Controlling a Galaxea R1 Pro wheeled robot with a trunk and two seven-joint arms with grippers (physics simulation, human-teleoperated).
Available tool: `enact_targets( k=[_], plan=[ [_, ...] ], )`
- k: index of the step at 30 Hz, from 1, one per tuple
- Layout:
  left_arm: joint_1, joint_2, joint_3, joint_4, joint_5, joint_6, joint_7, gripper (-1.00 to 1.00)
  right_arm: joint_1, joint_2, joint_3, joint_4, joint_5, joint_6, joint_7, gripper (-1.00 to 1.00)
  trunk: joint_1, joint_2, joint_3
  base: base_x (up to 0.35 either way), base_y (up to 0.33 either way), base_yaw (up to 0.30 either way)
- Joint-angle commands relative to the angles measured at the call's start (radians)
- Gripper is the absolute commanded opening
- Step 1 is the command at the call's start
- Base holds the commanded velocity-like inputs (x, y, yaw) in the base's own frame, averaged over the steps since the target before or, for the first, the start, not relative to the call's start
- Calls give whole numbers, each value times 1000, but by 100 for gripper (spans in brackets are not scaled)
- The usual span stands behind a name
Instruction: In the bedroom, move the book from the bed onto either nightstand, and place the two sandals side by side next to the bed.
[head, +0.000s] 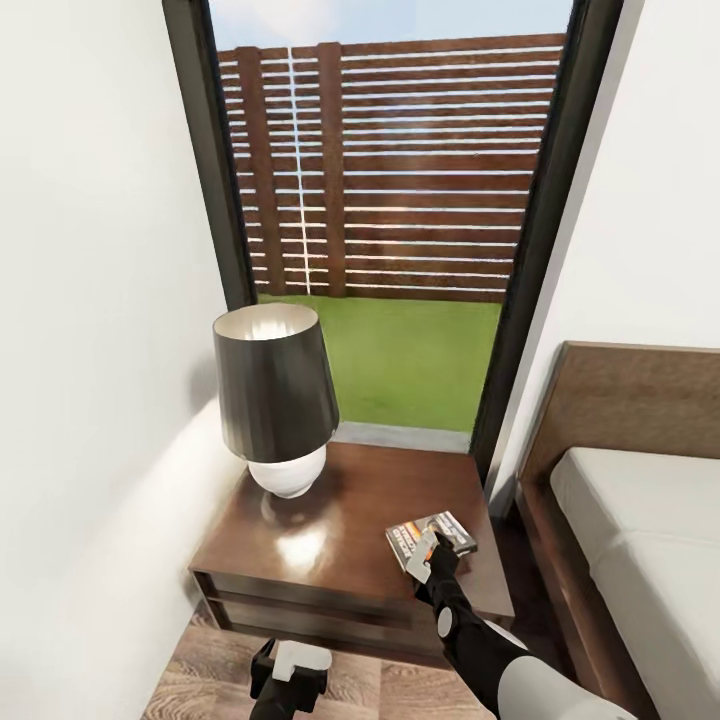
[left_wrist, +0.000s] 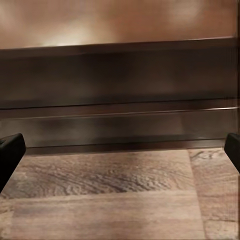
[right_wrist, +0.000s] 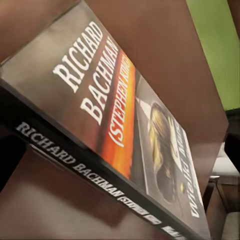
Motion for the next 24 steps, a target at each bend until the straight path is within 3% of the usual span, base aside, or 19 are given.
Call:
enact_targets(
  k=[1,12,15,24],
  plan=[
    [-1,1,-7,0,11,-5,7,100,-1,0,0,2,7,-1,-5,100,-4,7,2,0,0,0],
    [-1,-4,-8,-2,15,6,9,100,-1,-1,0,0,6,-4,-6,100,-46,84,37,-11,0,0],
    [-1,-21,-4,-1,24,8,9,100,-1,-1,0,-1,6,-5,-6,100,-58,105,46,-251,0,0],
    [-1,-23,-5,-3,20,-3,9,100,-1,-2,0,-5,6,-6,-6,100,-62,112,49,-327,0,0]
  ],
)
